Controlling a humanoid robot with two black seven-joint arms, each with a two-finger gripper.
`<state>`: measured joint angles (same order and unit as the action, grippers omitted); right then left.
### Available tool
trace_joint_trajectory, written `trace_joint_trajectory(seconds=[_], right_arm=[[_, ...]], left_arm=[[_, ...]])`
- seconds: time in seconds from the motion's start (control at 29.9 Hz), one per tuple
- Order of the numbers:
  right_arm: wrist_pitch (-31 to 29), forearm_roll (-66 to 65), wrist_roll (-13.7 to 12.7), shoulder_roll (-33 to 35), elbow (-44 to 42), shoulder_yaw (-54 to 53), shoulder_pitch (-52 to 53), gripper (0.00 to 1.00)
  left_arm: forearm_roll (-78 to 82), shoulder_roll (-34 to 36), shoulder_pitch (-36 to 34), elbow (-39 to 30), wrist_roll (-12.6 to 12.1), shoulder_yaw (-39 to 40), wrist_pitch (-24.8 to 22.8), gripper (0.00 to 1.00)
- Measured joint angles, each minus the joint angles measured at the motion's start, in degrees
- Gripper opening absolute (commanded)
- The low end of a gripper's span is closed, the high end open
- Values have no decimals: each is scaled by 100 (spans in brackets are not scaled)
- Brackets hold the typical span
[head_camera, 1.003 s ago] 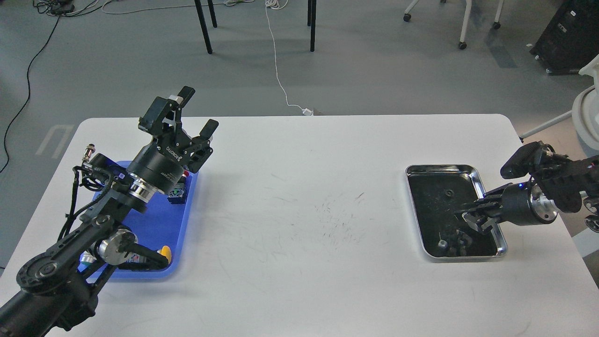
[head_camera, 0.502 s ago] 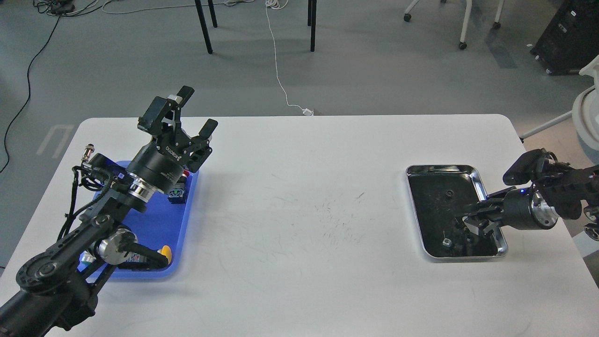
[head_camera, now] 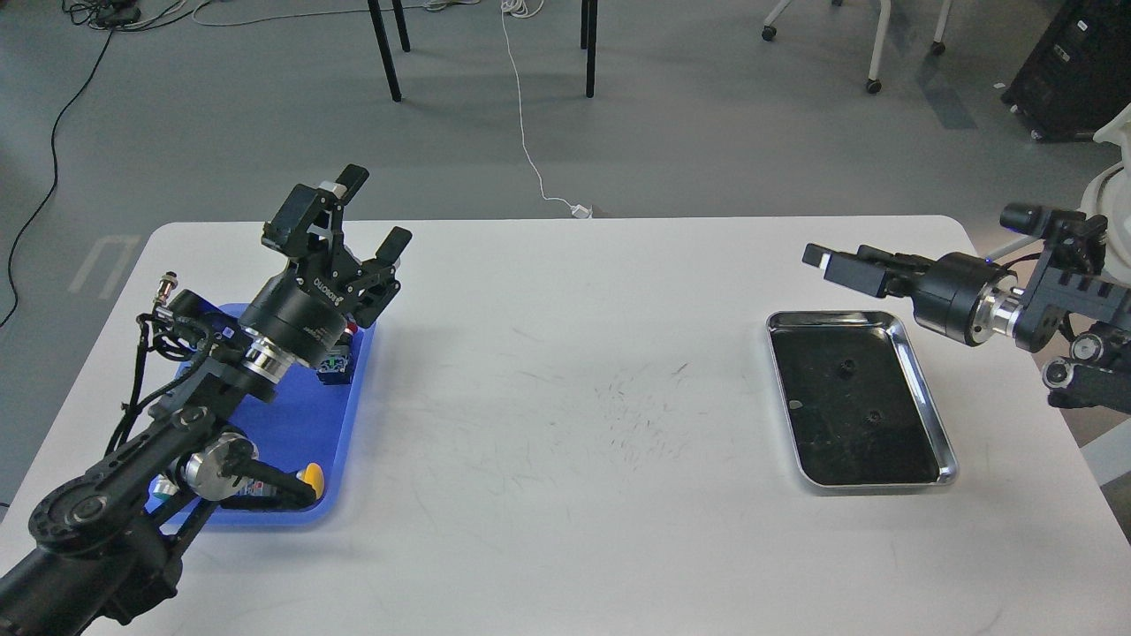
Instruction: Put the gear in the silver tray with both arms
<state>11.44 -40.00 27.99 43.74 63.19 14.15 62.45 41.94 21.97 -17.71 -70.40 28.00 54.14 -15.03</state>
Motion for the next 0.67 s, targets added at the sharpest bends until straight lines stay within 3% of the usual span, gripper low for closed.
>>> trace_joint_trajectory(seconds=[0.23, 0.33, 0.47, 0.57, 0.67], right_arm=[[-45, 2998, 0, -604, 44, -2047, -1193, 99], [-72, 3524, 0, -788, 176, -2504, -1504, 99], [-79, 3665, 0, -1085, 359, -2860, -1819, 99], [-35, 3667, 0, -1366, 386, -3227, -2005, 99], [-20, 3650, 0, -1496, 435, -3575, -2148, 99]], left_arm=[[16, -92, 12, 10, 0, 0, -5, 98], [-35, -170, 3, 42, -79, 32, -19, 98], [-109, -311, -11, 71, -408, 139, -73, 98], [-182, -540, 80, 78, -871, 257, -77, 98], [-194, -711, 195, 80, -1063, 437, -28, 98]])
